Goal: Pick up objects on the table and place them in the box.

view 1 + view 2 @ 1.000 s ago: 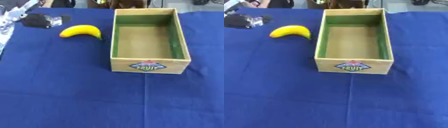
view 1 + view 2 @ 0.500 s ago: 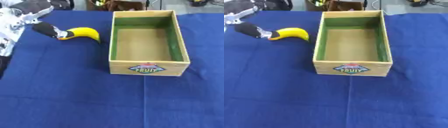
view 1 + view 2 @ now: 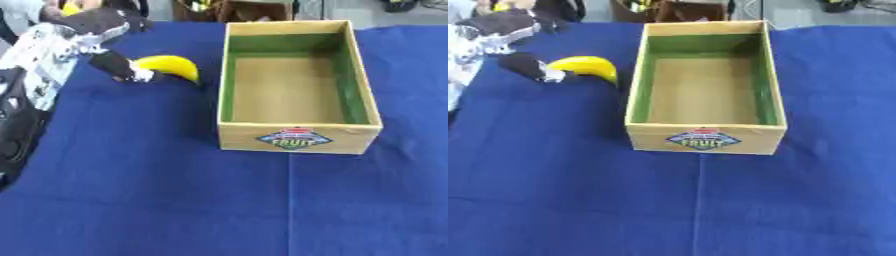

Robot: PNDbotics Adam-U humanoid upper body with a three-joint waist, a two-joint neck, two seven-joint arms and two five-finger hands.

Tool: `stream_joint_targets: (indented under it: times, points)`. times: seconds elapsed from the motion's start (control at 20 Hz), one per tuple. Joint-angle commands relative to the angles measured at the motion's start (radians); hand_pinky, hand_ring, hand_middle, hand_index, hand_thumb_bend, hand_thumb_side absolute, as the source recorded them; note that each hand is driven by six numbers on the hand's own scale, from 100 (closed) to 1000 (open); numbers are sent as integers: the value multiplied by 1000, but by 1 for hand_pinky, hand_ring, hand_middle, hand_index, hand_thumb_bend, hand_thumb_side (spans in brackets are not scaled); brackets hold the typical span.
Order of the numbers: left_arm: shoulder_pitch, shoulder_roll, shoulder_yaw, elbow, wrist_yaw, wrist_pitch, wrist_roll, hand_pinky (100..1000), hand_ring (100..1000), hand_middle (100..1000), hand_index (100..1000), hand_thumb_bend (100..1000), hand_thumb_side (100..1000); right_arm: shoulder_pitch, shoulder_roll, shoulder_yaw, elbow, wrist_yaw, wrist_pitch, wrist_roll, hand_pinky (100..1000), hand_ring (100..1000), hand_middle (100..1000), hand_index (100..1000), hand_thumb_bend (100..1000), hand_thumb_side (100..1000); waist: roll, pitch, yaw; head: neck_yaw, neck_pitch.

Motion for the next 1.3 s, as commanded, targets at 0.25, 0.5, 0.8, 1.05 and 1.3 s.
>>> stream_joint_targets:
  times: [0.25, 0.5, 0.8, 1.05, 1.3]
  points:
    - [-36, 3, 9, 23, -33, -12, -10, 697, 802, 780, 938, 483, 600, -11, -21, -4, -19, 4, 0, 4, 827, 752, 769, 952, 100, 1000, 2, -15, -5, 17, -17]
    - [-49, -8, 21, 47, -60, 3, 5, 693, 794, 781, 929, 377, 566, -14, -20, -1, -19, 3, 0, 7, 827, 752, 767, 952, 100, 1000, 3, -10, -9, 26, -23]
    - [-59, -15, 34, 75, -91, 10, 32, 691, 793, 783, 929, 335, 557, -14, -19, -1, -19, 3, 0, 7, 827, 752, 767, 952, 100, 1000, 3, -6, -11, 32, -26]
    - [-61, -17, 34, 91, -83, 0, 21, 680, 793, 808, 933, 249, 516, -14, -17, -3, -19, 4, 1, 4, 827, 751, 767, 952, 100, 1000, 6, 4, -14, 37, -29]
    - [-75, -24, 46, 111, -96, 11, 7, 683, 799, 820, 934, 198, 492, -18, -12, -1, -19, 4, 1, 6, 827, 751, 767, 953, 100, 1000, 9, 14, -21, 44, -36]
